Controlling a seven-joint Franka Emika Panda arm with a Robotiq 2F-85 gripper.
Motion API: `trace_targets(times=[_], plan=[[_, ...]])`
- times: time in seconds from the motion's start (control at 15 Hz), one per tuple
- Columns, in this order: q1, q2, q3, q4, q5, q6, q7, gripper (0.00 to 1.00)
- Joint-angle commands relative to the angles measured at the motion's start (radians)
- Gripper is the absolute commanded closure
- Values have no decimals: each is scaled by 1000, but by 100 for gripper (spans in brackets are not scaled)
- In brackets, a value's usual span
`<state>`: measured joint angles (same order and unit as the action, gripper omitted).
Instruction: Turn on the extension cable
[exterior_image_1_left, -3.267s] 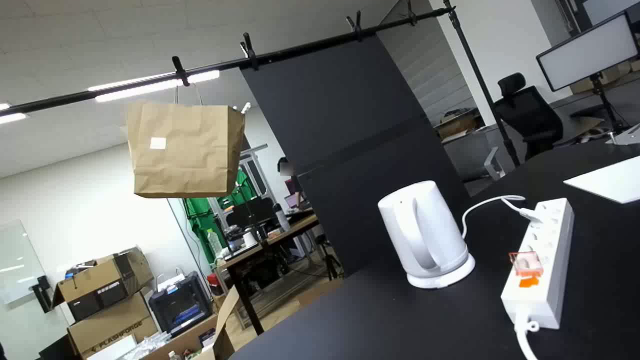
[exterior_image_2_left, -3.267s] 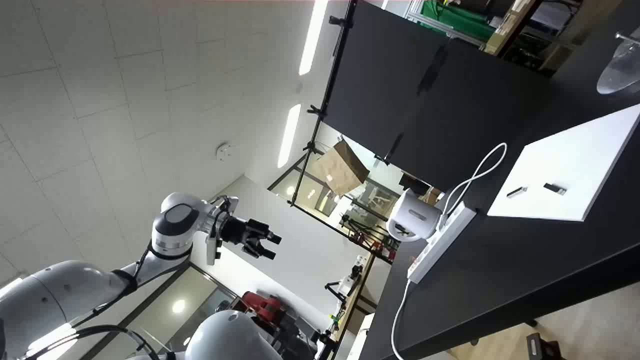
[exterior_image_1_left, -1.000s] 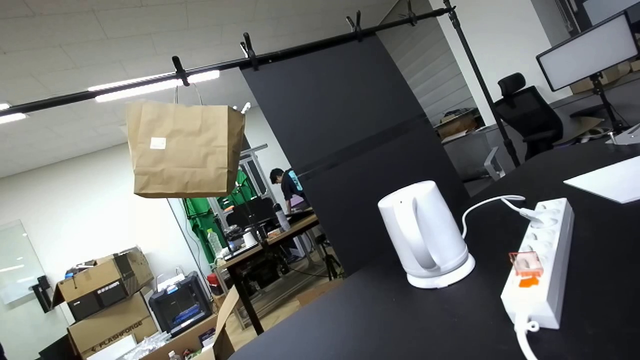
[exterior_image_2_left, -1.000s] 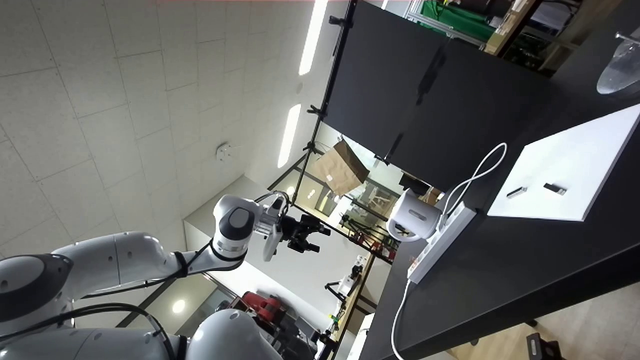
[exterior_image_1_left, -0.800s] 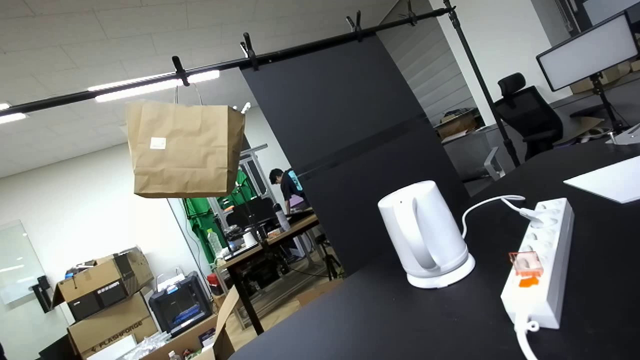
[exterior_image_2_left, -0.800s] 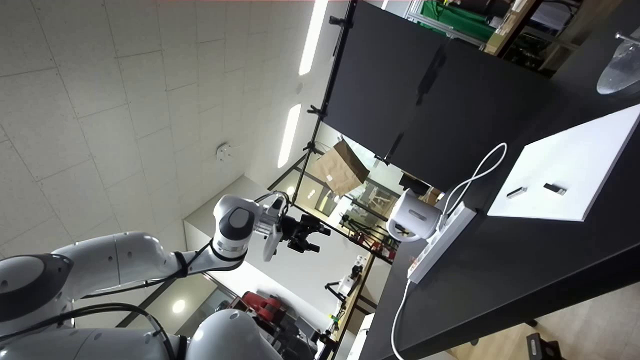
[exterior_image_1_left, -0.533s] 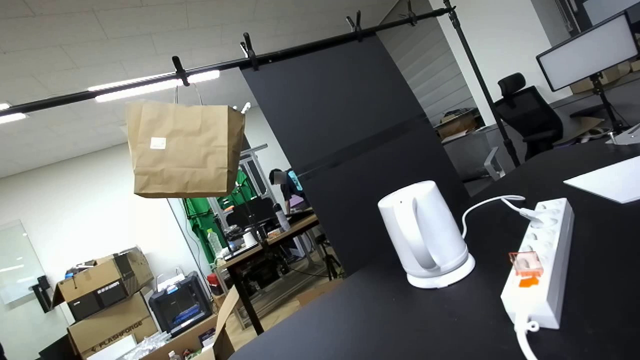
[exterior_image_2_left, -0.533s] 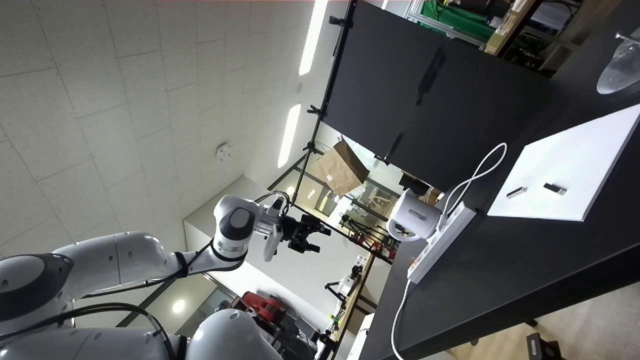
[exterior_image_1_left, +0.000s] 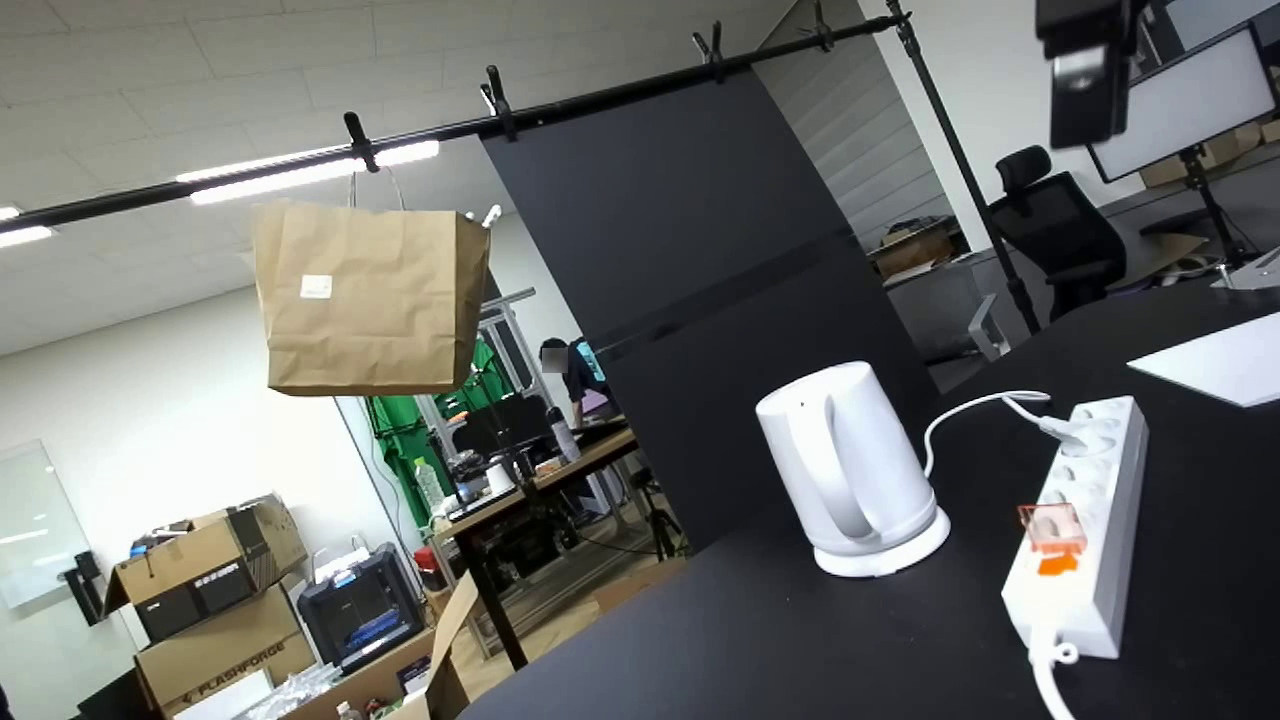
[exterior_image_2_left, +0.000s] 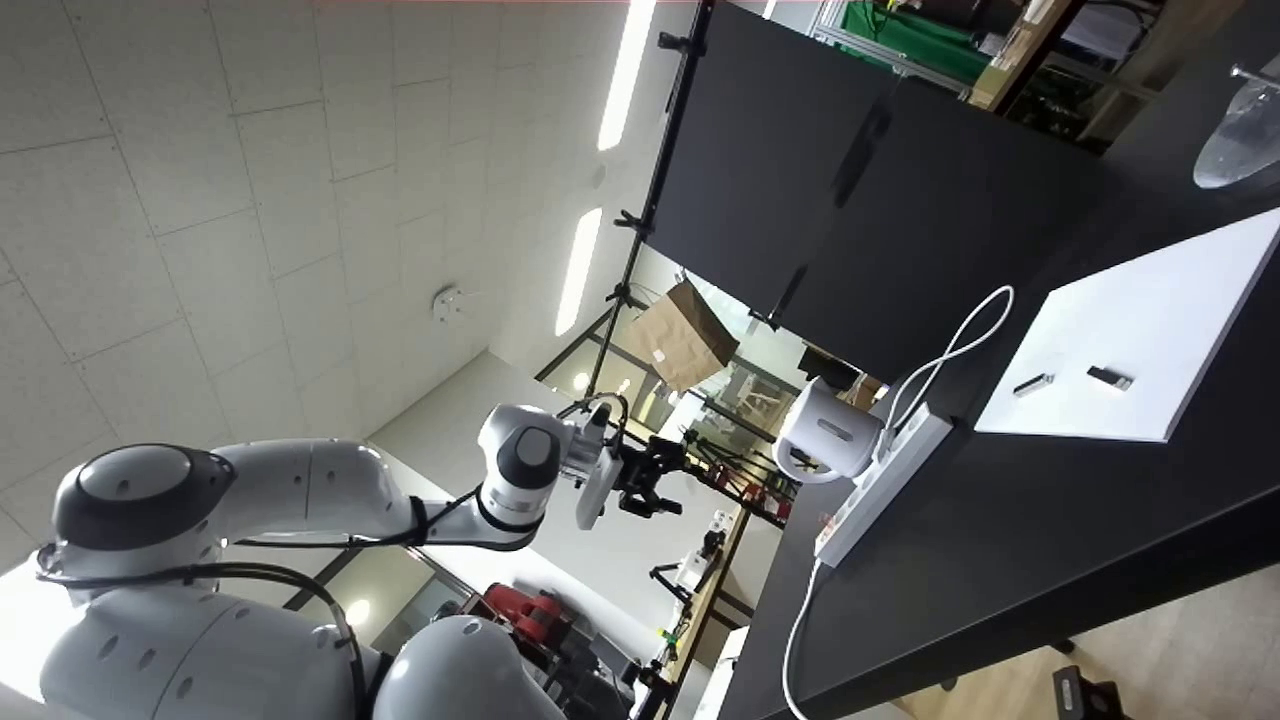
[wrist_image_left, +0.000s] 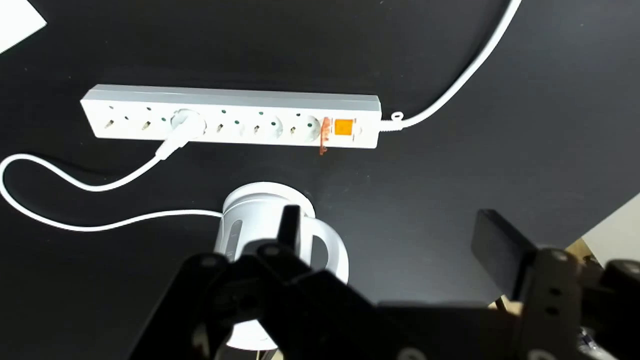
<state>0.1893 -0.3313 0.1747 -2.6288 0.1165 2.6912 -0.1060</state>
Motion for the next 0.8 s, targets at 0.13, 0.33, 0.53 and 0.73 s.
trace_targets(times=[0.13,0.33,0.53,0.73], plan=[[-15,300,-11,158,-103,117,-17,55],[-21,430,-10,249,-113,120,-27,75],[-36,552,5,361,-64,60,-49,97],[-33,513,4,289,-95,115,-25,93]])
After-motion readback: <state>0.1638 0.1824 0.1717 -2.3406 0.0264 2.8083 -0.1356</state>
